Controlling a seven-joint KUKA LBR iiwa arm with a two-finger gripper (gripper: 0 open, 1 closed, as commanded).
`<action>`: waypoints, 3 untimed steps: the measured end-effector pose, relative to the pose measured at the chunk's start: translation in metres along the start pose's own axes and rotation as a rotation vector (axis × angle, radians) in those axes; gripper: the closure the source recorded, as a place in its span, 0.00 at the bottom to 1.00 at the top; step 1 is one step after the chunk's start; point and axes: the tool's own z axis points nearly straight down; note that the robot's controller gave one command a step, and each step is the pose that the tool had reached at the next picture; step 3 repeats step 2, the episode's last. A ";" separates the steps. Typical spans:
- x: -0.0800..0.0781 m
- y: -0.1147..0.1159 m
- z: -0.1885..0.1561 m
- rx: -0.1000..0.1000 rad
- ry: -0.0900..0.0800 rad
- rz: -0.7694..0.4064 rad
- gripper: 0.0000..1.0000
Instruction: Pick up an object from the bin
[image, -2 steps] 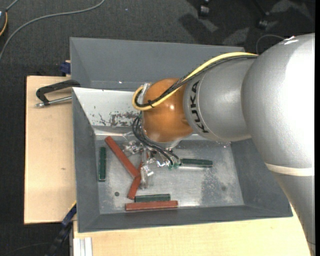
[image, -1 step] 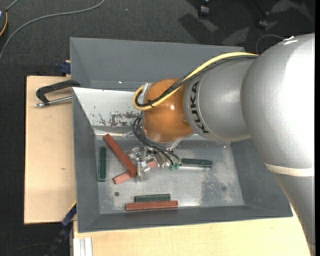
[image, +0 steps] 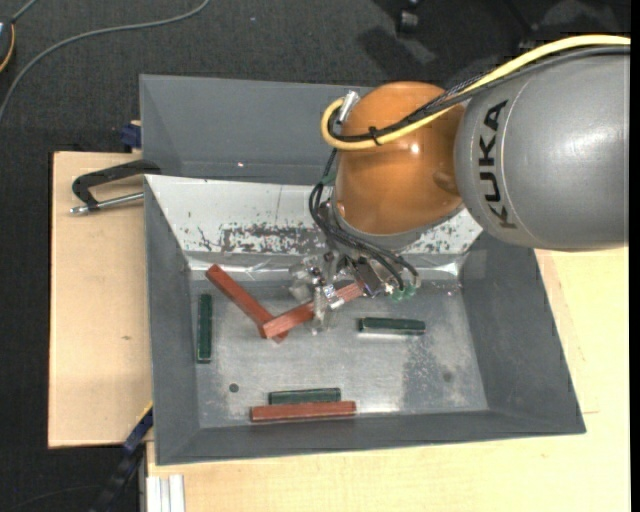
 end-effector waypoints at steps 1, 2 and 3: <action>-0.018 0.012 0.080 -0.006 0.015 -0.292 1.00; -0.025 0.019 -0.050 -0.001 -0.003 -0.333 1.00; -0.025 0.019 -0.050 -0.001 -0.003 -0.333 1.00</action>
Offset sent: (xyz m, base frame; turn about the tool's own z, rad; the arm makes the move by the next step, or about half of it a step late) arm 0.0137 0.0171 -0.0784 -0.2917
